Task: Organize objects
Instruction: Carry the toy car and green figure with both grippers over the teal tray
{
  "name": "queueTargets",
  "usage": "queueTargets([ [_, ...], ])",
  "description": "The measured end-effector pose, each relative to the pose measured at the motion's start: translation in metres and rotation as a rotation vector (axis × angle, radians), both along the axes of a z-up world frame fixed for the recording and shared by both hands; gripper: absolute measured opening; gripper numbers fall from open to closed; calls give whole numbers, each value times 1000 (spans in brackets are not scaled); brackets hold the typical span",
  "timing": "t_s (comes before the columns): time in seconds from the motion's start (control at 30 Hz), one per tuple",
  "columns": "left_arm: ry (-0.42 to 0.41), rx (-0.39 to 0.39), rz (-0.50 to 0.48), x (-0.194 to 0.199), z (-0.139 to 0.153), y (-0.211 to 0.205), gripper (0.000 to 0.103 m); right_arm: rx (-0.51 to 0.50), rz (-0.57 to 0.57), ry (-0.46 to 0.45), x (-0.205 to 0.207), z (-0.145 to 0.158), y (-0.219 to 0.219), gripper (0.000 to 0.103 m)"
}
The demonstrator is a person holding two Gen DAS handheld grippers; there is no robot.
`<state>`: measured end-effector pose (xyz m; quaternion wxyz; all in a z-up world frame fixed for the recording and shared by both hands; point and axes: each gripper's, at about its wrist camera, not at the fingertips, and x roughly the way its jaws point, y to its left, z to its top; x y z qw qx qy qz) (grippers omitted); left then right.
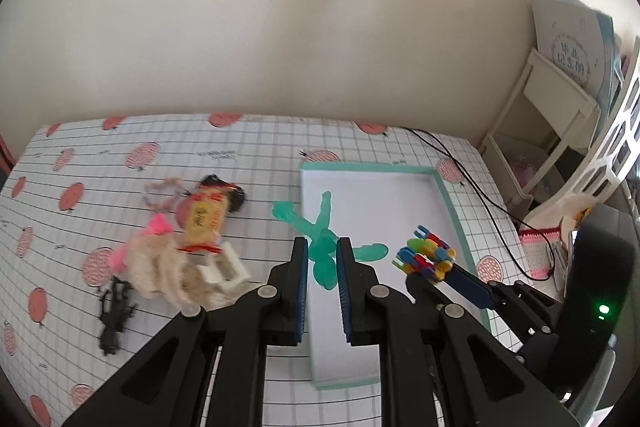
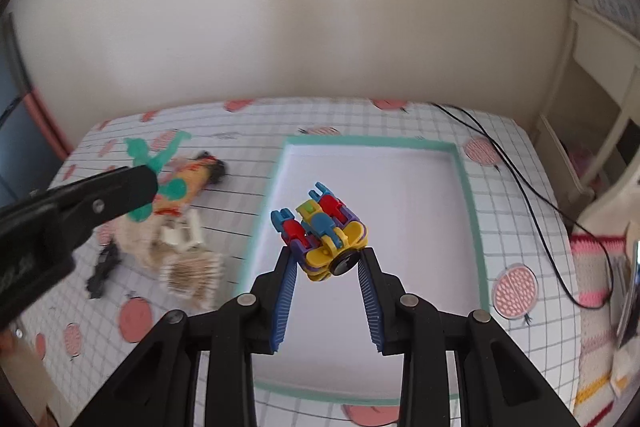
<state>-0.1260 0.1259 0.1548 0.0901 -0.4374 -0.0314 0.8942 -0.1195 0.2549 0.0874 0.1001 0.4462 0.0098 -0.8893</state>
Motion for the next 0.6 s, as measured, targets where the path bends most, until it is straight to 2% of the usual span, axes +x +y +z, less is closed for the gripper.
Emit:
queueTargets([
  [0.33,-103,-23,-44,-1,-67,35,14,-4,-123,-128,-10,-53,45,34],
  [0.5,-143,-80,-77,2,-91,46,15,26,-145,-168,-10,-69,54,34],
  [0.6,-184,-75,-87,2,-104,48,15,39,-149,-184,-10,-73,54,34],
])
